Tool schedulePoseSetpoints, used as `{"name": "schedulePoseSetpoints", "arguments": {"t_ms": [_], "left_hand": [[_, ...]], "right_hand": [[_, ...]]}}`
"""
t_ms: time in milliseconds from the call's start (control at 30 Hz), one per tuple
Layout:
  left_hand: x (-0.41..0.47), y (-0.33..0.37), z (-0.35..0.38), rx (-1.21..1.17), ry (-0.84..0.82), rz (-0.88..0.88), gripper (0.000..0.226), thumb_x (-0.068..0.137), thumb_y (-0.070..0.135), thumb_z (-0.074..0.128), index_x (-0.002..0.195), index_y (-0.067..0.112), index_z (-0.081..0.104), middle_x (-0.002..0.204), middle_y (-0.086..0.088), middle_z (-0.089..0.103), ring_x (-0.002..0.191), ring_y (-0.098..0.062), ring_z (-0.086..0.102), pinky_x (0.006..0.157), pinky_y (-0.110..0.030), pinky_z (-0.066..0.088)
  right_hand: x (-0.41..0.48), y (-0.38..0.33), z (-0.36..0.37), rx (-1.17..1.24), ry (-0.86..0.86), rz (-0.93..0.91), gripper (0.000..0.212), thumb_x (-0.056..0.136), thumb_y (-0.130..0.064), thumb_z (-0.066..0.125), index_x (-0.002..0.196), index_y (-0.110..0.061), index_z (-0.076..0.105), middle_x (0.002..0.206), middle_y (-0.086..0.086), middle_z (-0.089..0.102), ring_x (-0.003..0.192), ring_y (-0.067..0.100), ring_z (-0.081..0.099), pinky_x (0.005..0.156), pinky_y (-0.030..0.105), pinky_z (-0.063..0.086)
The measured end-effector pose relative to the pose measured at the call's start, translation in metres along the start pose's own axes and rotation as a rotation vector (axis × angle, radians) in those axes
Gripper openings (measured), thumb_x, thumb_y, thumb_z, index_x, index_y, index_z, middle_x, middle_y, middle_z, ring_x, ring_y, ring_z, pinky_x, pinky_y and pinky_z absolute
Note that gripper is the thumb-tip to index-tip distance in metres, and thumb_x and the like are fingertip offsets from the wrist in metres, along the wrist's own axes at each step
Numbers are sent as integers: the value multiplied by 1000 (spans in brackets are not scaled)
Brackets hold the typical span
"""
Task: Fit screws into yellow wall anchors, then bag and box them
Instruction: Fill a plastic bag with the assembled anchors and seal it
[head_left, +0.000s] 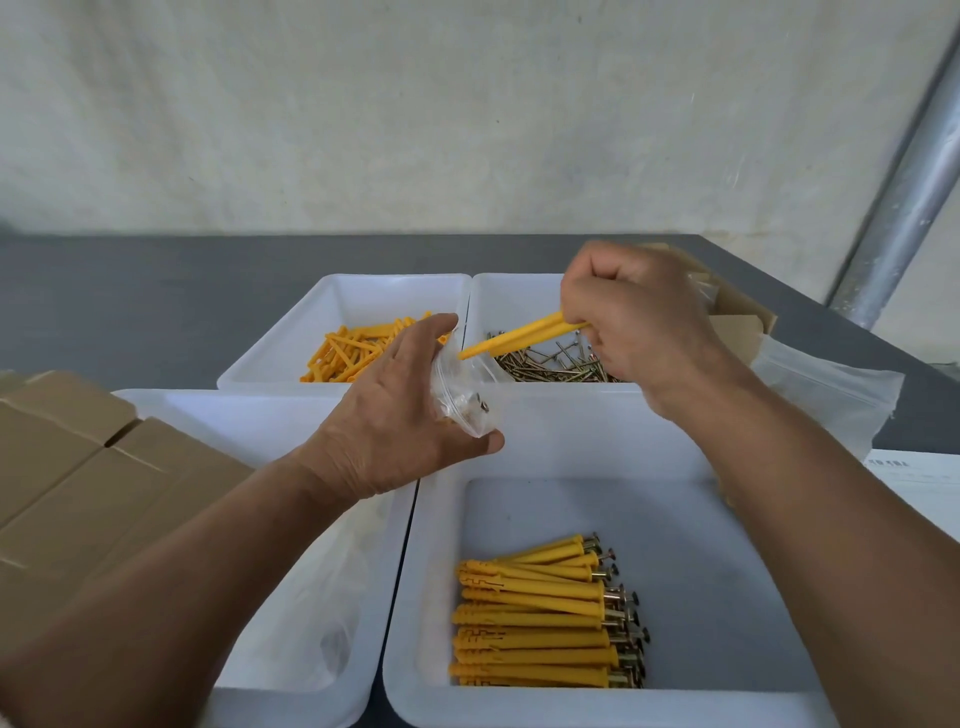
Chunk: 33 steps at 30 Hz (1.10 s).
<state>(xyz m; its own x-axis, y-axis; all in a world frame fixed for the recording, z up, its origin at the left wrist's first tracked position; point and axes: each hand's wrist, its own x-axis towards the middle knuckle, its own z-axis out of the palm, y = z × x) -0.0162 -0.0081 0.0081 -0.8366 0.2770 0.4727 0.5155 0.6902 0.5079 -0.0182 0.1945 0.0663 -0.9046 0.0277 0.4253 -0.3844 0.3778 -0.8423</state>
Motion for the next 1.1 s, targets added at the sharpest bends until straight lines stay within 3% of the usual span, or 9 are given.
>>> {"name": "schedulePoseSetpoints", "arguments": {"t_ms": [167, 333, 533, 700, 800, 900, 967, 1100], "left_hand": [[-1, 0, 0, -9, 10, 2, 106, 58, 43, 89, 145, 19, 34, 124, 8, 48, 112, -10, 47, 92, -22, 36], [1, 0, -1, 17, 40, -1, 106, 57, 44, 88, 145, 20, 33, 125, 9, 46, 110, -5, 43, 90, -16, 31], [1, 0, -1, 23, 41, 10, 106, 57, 43, 89, 145, 18, 33, 127, 3, 50, 110, -10, 46, 92, -21, 34], [1, 2, -1, 19, 38, 25, 109, 54, 45, 86, 145, 17, 33, 122, 7, 48, 107, -5, 45, 84, -3, 30], [0, 4, 0, 26, 38, 42, 109, 55, 42, 88, 146, 16, 33, 125, 7, 48, 112, -6, 46, 87, -5, 30], [0, 5, -1, 39, 53, 81, 108, 54, 35, 90, 144, 11, 36, 123, 4, 50, 109, -7, 47, 85, 3, 28], [-1, 5, 0, 65, 51, 118, 106, 53, 32, 92, 141, 6, 39, 121, -2, 55, 109, -12, 51, 88, 0, 30], [-2, 5, 2, 71, 34, 147, 103, 54, 30, 93, 139, 2, 40, 122, -6, 56, 107, -13, 54, 89, -1, 34]], "right_hand": [[-10, 4, 17, -148, -99, -120, 11, 67, -33, 52, 68, -26, 60, 54, -12, 53, 52, 8, 44, 55, 26, 36], [-14, 3, 19, -142, -149, -222, 5, 77, -20, 59, 73, -21, 61, 59, -13, 55, 53, 5, 46, 56, 21, 34], [-15, 1, 20, -35, -215, -206, 3, 69, -22, 55, 68, -23, 58, 52, -14, 51, 46, 6, 43, 51, 19, 32], [-18, 5, 27, -140, -243, -211, 15, 79, -14, 65, 71, -26, 62, 63, -14, 62, 57, 9, 50, 60, 28, 43], [-19, 6, 33, -186, -240, -193, 12, 82, -19, 69, 76, -28, 65, 75, -1, 69, 69, 18, 60, 69, 35, 52], [-22, 9, 39, -245, -255, -180, 11, 84, -26, 70, 79, -35, 67, 78, -3, 69, 72, 11, 60, 69, 23, 49], [-23, 10, 44, -290, -279, -179, 7, 85, -24, 68, 86, -30, 71, 74, -8, 66, 70, 9, 59, 66, 19, 45], [-24, 9, 49, -334, -340, -172, 11, 85, -17, 63, 87, -24, 71, 65, -11, 62, 67, 13, 60, 64, 26, 47]]}}
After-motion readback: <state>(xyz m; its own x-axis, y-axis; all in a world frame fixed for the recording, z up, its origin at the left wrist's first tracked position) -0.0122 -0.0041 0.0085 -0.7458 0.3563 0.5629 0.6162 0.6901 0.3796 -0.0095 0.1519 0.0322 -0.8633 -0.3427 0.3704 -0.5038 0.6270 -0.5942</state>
